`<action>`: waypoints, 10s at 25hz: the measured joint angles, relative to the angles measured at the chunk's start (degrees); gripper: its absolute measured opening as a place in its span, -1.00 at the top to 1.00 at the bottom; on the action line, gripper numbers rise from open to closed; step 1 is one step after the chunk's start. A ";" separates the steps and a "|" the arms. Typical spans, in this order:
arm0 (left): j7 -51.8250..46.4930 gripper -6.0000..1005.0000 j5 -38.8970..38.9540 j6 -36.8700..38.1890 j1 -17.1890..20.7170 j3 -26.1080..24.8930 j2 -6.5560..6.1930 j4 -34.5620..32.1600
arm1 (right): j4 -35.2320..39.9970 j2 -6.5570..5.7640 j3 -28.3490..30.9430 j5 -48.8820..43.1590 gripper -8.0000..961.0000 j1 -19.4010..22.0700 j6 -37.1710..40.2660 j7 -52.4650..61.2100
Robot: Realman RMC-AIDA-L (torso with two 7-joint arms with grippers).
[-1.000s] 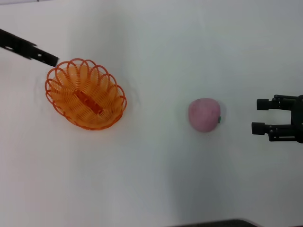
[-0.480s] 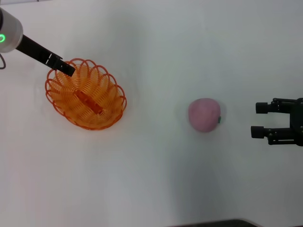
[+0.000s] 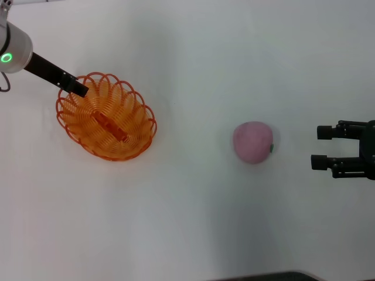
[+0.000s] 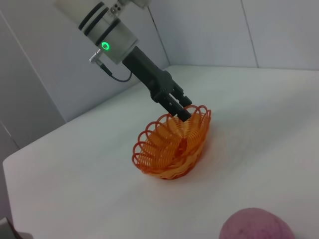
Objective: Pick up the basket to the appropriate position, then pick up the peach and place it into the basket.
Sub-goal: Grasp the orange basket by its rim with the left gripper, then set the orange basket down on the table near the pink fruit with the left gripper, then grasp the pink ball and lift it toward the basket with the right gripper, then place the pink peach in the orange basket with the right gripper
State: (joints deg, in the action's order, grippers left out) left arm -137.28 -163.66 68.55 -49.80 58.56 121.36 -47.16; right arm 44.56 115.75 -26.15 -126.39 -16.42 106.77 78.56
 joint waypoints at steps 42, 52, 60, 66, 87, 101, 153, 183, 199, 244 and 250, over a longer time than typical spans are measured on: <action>-8.13 0.92 5.06 30.05 -2.29 -14.26 0.61 -20.46 | 0.08 0.48 -0.65 -0.11 -0.72 -1.72 0.67 0.80; -17.90 0.90 20.98 21.34 10.14 -17.04 2.76 -20.64 | 0.09 1.33 -0.76 -0.18 -0.72 -1.77 0.59 -0.24; -18.57 0.87 28.70 14.66 19.88 -16.63 3.11 -19.76 | -0.01 2.28 -0.75 -0.18 -0.71 -1.62 0.90 -2.37; -18.42 0.85 32.17 11.99 25.74 -15.15 3.26 -19.38 | 0.00 2.30 -0.81 -0.17 -0.72 -1.67 1.00 -2.76; -5.50 0.39 37.64 16.57 27.47 -16.98 2.17 -8.32 | 0.00 2.91 -1.27 -0.17 -0.72 -2.63 0.88 -2.80; 30.74 -0.41 37.83 35.06 24.95 -26.33 -0.76 -16.91 | 0.03 2.82 -1.27 -0.17 -0.72 -3.12 0.85 -2.30; 63.46 -0.67 39.11 33.49 33.03 -29.72 2.62 -3.29 | 13.50 3.96 -30.53 -17.50 -0.72 -19.61 -13.72 35.87; 63.72 -0.67 39.11 34.39 32.92 -29.82 2.57 -2.96 | 11.91 4.03 -33.79 -17.31 0.67 -20.05 -16.61 35.48; 63.55 -0.67 39.19 35.82 32.83 -29.82 2.41 -3.17 | 27.15 3.87 -32.06 -2.17 0.86 -14.95 -8.16 35.70; 63.36 -0.66 39.47 36.03 32.47 -29.46 2.57 -2.55 | -42.32 5.45 -34.64 48.35 0.47 -26.74 -34.37 -37.60; 63.36 -0.66 39.47 36.08 32.48 -29.48 2.57 -2.57 | -42.38 5.45 -34.82 48.41 0.07 -26.74 -34.41 -37.28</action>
State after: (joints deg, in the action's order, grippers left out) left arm -73.92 -124.19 104.63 -17.32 29.08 123.93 -49.73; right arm 2.18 121.20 -60.97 -77.98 -43.16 72.36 41.28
